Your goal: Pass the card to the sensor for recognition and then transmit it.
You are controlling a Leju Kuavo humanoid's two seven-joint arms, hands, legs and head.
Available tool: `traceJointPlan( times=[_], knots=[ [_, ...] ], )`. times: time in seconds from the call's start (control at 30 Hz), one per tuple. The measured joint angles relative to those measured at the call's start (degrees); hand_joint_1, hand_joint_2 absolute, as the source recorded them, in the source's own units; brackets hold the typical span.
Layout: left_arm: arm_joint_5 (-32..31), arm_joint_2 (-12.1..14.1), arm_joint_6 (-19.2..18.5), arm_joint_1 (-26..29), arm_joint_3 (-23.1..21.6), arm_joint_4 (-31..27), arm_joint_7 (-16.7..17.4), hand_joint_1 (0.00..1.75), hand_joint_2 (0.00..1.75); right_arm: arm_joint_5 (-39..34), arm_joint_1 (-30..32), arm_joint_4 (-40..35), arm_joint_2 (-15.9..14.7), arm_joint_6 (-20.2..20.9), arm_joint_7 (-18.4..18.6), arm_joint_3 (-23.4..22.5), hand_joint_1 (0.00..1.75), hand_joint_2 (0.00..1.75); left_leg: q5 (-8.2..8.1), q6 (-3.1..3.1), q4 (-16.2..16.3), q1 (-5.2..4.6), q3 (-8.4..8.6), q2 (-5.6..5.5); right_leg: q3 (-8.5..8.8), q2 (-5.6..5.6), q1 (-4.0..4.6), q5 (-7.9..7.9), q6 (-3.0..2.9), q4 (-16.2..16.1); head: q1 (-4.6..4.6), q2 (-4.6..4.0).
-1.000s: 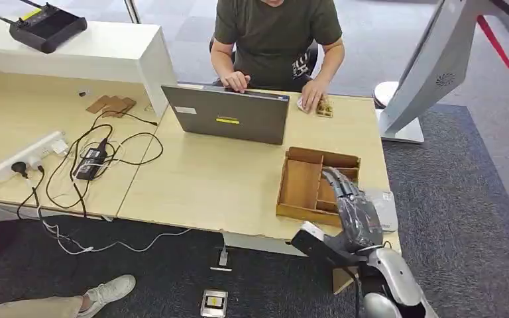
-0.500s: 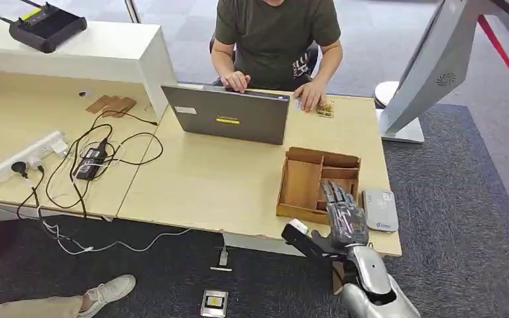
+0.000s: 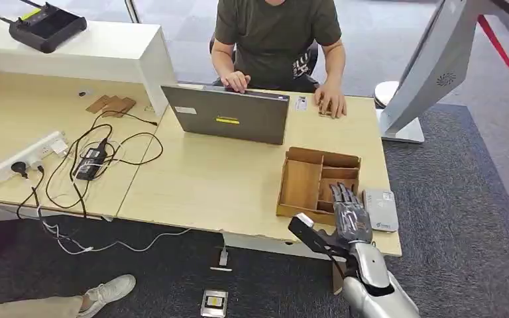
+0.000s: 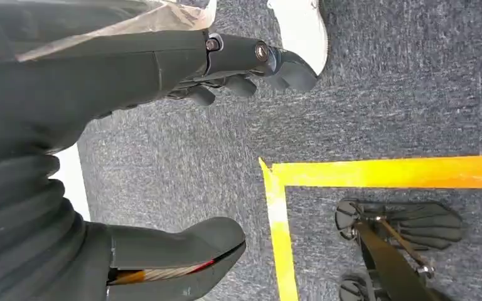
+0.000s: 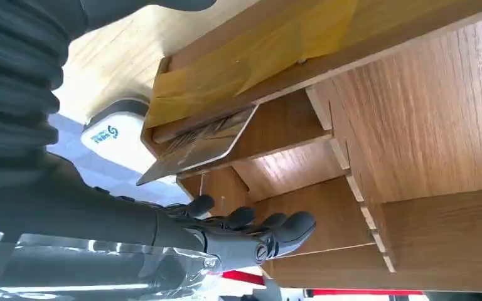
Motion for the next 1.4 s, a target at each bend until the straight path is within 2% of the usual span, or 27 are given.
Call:
traceJointPlan(
  times=[0.7,1.4],
  knots=[
    [0.7,0.0,0.5,0.0,0.0,0.0,0.2,0.0,1.75,-0.9,-0.6,1.0,-0.3,-3.2,0.7,-0.3,0.0,1.75,0.0,0.0,0.0,0.0,0.02,0.0,0.0,0.0,0.0,0.0,0.0,0.0,0.0,0.0],
    [1.2,0.1,0.7,0.0,0.0,0.0,0.3,0.0,1.75,-1.2,-0.6,1.0,-0.6,-4.6,1.4,-0.2,0.0,1.75,0.0,0.0,0.0,0.0,0.01,0.0,0.0,0.0,0.0,0.0,0.0,0.0,0.02,0.0]
  ],
)
